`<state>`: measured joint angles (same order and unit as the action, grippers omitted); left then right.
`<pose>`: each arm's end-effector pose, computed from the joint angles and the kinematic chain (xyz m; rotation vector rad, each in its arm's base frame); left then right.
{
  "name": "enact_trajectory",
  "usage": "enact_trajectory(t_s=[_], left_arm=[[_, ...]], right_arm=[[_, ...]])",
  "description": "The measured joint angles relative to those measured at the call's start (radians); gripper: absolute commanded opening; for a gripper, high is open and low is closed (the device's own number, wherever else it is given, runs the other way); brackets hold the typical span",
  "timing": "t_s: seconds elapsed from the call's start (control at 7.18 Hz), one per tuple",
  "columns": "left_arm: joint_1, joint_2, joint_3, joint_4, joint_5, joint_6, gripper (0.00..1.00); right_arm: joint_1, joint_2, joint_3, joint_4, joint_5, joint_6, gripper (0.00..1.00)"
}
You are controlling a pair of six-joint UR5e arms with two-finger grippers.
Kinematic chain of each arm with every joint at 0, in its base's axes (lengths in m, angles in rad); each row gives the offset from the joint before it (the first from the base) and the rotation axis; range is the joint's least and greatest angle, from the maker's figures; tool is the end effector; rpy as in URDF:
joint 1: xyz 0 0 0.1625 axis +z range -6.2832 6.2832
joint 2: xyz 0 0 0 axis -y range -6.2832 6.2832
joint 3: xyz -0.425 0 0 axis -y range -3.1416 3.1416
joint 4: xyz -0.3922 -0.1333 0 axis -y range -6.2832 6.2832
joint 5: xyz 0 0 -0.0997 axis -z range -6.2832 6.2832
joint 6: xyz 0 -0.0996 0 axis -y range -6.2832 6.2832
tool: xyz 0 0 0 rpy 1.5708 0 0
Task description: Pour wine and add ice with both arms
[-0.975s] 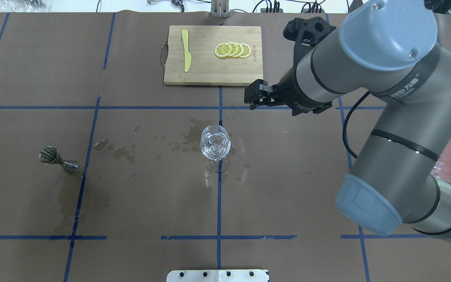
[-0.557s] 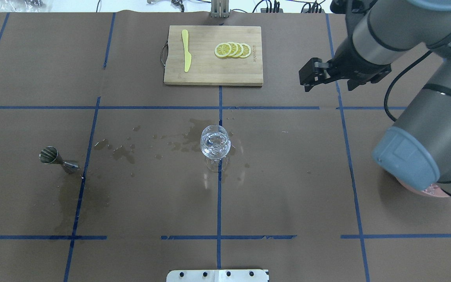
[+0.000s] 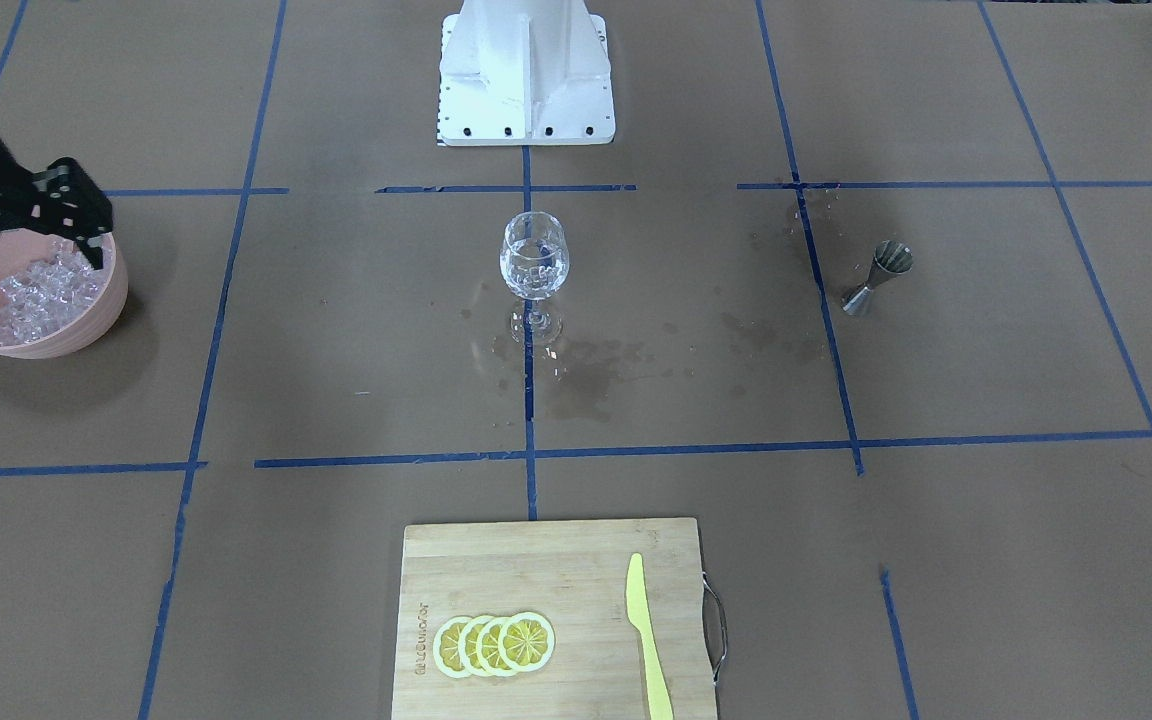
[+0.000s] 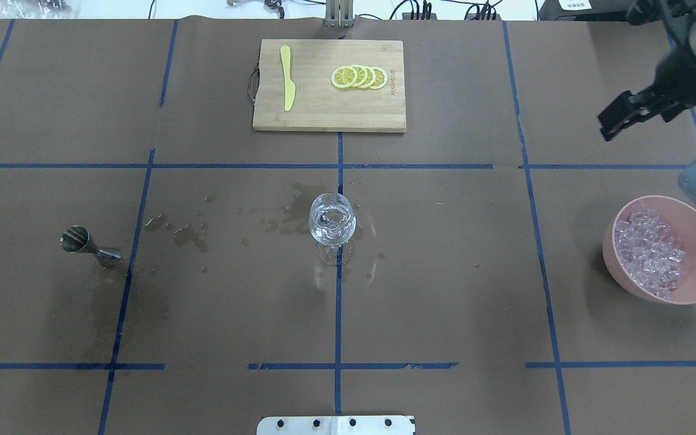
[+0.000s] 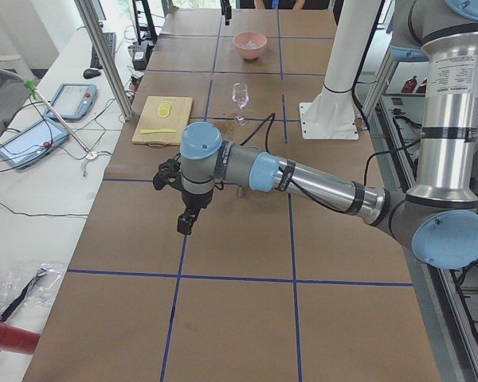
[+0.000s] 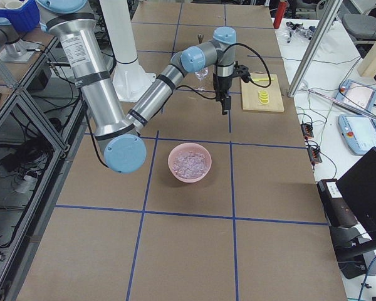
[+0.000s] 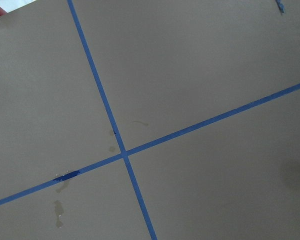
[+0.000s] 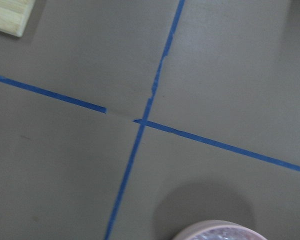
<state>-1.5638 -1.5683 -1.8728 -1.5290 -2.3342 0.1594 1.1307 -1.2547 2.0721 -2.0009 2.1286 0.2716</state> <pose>-0.0610 -0.4889 0.5160 0.3029 0.7401 0.2558 -0.1506 -0.5090 0.3210 0.1621 -0.6494 -0.2702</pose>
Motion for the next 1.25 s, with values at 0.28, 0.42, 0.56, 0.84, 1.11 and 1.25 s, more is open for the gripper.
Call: enact_trajectory(t_s=[0.28,0.42,0.56,0.84,1.11,1.25], left_arm=[[-0.008,0.001,0.005,-0.001,-0.006,0.001,1.0],[-0.011,0.002,0.005,-0.001,-0.006,0.003,1.0],[-0.012,0.006,0.006,-0.001,-0.004,0.006,1.0],[-0.013,0.016,0.023,-0.003,0.0,0.011,1.0],[-0.013,0.021,0.048,-0.007,0.0,0.012,1.0],[-0.013,0.025,0.063,-0.008,0.0,0.012,1.0]], right_arm=[[0.158,-0.095,-0.095,0.007,0.067,-0.299,1.0],[0.242,-0.12,-0.171,0.009,0.124,-0.438,1.0],[0.316,-0.134,-0.25,0.013,0.167,-0.541,1.0],[0.395,-0.15,-0.364,0.047,0.203,-0.609,1.0],[0.411,-0.178,-0.449,0.192,0.211,-0.598,1.0],[0.416,-0.195,-0.51,0.292,0.214,-0.592,1.0]])
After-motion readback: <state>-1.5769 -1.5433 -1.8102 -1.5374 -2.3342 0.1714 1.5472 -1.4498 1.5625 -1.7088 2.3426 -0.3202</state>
